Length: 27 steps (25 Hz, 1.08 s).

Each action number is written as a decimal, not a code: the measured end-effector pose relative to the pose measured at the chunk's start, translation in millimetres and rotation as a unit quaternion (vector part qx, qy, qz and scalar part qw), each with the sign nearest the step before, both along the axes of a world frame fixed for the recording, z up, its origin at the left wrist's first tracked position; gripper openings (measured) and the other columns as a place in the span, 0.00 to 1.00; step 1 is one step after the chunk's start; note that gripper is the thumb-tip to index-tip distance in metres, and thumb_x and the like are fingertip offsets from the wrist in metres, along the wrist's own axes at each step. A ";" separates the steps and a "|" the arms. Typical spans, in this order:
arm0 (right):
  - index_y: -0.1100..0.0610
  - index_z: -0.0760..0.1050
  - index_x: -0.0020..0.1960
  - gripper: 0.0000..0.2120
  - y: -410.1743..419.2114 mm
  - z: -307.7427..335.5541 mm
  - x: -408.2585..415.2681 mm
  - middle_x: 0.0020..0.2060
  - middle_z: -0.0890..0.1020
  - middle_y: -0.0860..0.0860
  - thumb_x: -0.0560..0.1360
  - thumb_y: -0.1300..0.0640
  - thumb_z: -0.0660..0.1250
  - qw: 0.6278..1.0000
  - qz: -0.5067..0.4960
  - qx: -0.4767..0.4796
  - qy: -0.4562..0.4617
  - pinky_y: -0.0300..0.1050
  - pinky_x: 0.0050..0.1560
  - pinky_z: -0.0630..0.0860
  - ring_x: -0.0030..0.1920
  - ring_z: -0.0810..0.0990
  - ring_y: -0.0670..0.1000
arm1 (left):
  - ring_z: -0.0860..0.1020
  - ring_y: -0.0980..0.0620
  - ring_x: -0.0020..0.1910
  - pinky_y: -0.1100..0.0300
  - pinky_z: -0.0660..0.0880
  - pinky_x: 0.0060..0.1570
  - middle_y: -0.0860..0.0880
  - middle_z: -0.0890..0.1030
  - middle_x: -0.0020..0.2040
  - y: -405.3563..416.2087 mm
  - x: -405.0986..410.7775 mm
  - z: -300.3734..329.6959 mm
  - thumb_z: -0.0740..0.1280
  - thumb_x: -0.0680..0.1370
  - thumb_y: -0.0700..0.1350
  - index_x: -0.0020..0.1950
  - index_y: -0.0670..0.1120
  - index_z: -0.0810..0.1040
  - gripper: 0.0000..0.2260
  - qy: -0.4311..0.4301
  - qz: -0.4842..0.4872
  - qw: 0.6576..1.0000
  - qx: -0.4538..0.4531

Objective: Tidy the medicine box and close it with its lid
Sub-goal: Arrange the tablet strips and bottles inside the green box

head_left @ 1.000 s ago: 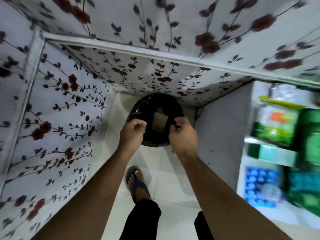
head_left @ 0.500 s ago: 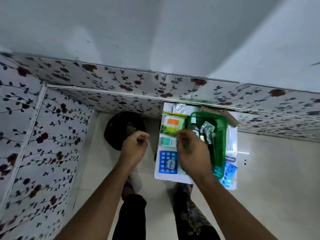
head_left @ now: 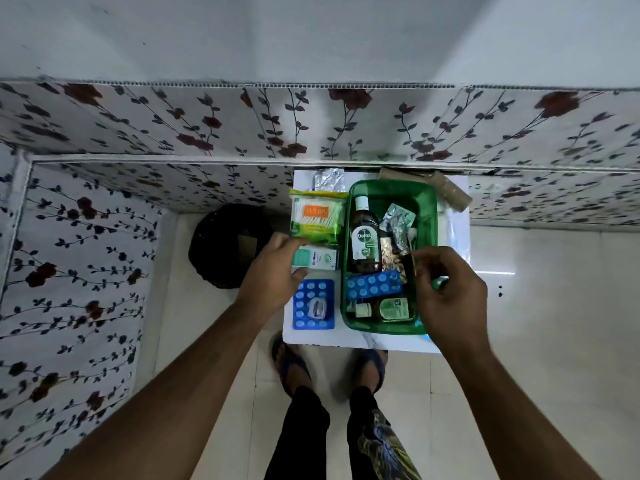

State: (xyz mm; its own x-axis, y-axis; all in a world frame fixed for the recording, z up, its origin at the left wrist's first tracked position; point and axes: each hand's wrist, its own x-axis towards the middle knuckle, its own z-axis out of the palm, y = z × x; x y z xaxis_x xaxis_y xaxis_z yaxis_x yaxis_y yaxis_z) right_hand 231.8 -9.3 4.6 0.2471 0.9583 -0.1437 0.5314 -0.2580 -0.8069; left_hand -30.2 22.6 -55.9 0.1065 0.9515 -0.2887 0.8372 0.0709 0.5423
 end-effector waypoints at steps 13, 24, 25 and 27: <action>0.51 0.77 0.58 0.15 39.3 -45.7 68.3 0.50 0.83 0.50 0.73 0.48 0.70 0.964 -0.078 -0.237 -0.092 0.48 0.50 0.77 0.52 0.81 0.55 | 0.77 0.55 0.35 0.64 0.74 0.34 0.49 0.76 0.49 -21.9 -4.1 53.9 0.75 0.72 0.46 0.52 0.44 0.79 0.12 -0.009 0.135 0.988 0.074; 0.51 0.80 0.52 0.15 56.7 -53.2 55.4 0.45 0.83 0.50 0.67 0.48 0.74 0.953 -0.098 -0.273 -0.088 0.46 0.46 0.75 0.45 0.79 0.54 | 0.74 0.53 0.27 0.59 0.74 0.29 0.52 0.79 0.31 -3.4 59.4 91.3 0.76 0.70 0.49 0.45 0.50 0.79 0.09 -0.135 0.228 0.961 0.077; 0.51 0.81 0.50 0.14 57.1 -53.8 55.8 0.43 0.83 0.50 0.67 0.48 0.75 0.953 -0.105 -0.276 -0.074 0.45 0.45 0.74 0.44 0.79 0.54 | 0.73 0.54 0.26 0.59 0.73 0.29 0.53 0.78 0.31 -2.5 67.7 95.0 0.76 0.70 0.50 0.44 0.50 0.79 0.10 -0.125 0.228 0.963 0.076; 0.52 0.80 0.44 0.09 57.4 -54.6 56.3 0.40 0.83 0.51 0.67 0.50 0.75 0.954 -0.113 -0.274 -0.047 0.45 0.44 0.74 0.44 0.80 0.55 | 0.75 0.57 0.27 0.60 0.73 0.30 0.55 0.79 0.33 2.0 88.7 99.9 0.75 0.69 0.53 0.43 0.49 0.78 0.11 -0.097 0.219 0.969 0.066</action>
State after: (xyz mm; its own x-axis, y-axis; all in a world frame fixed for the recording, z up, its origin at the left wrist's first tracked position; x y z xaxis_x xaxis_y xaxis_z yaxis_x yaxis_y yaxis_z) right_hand 288.1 48.0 -50.0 0.4757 0.6660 -0.5746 0.4753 -0.7443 -0.4692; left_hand 58.5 24.6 44.0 -0.2759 0.9449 -0.1762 0.6236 0.3155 0.7153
